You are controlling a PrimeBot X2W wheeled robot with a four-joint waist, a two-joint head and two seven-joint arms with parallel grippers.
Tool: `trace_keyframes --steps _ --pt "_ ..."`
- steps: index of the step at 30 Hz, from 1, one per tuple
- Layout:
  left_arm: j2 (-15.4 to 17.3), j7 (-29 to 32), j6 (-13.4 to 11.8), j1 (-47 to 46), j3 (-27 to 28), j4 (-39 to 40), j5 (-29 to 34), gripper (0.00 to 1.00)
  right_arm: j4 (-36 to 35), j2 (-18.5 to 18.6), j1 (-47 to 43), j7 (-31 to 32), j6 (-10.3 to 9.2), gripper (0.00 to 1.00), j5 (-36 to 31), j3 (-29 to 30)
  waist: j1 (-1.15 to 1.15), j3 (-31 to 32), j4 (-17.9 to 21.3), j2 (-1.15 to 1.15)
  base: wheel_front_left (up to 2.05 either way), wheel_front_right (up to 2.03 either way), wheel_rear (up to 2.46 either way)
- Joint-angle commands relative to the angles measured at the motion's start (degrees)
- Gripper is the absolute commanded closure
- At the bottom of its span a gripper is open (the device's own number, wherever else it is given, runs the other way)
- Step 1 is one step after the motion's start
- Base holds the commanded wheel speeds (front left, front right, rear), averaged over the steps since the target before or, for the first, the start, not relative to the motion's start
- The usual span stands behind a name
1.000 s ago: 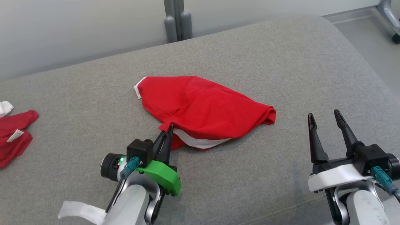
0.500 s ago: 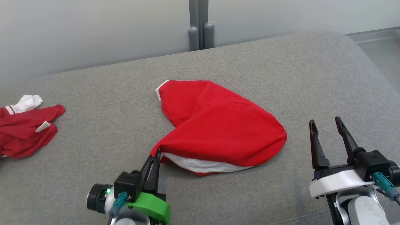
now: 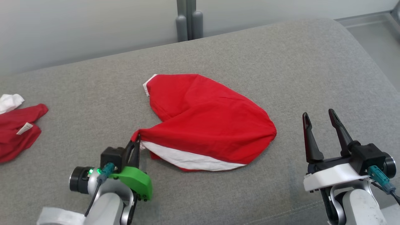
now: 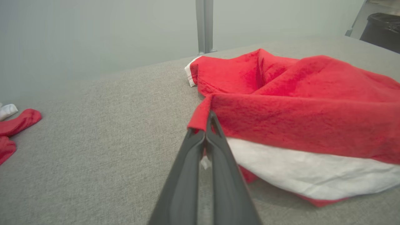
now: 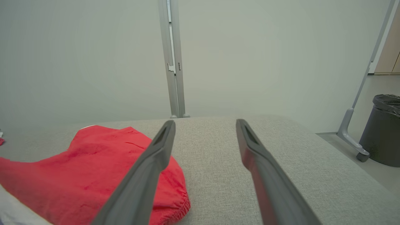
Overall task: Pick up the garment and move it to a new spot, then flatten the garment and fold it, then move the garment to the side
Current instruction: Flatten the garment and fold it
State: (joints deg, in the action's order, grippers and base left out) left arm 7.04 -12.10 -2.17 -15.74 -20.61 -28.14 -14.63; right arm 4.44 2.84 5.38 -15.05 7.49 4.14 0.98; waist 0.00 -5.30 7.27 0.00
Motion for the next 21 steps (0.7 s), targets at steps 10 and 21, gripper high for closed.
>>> trace_keyframes --steps 10,21 --pt "2.56 -1.24 0.36 -15.10 2.51 -20.58 -0.53 1.00 -0.34 0.09 2.78 -0.20 0.01 0.00 0.90 -0.90 0.00 -6.15 6.23 0.00 0.00 0.00 0.00" --pt "3.88 -2.74 0.41 -22.67 2.69 -32.31 -0.34 0.58 -0.18 0.10 3.77 -0.20 0.01 0.00 1.36 -1.17 0.00 -7.84 7.53 0.00 0.00 0.00 0.00"
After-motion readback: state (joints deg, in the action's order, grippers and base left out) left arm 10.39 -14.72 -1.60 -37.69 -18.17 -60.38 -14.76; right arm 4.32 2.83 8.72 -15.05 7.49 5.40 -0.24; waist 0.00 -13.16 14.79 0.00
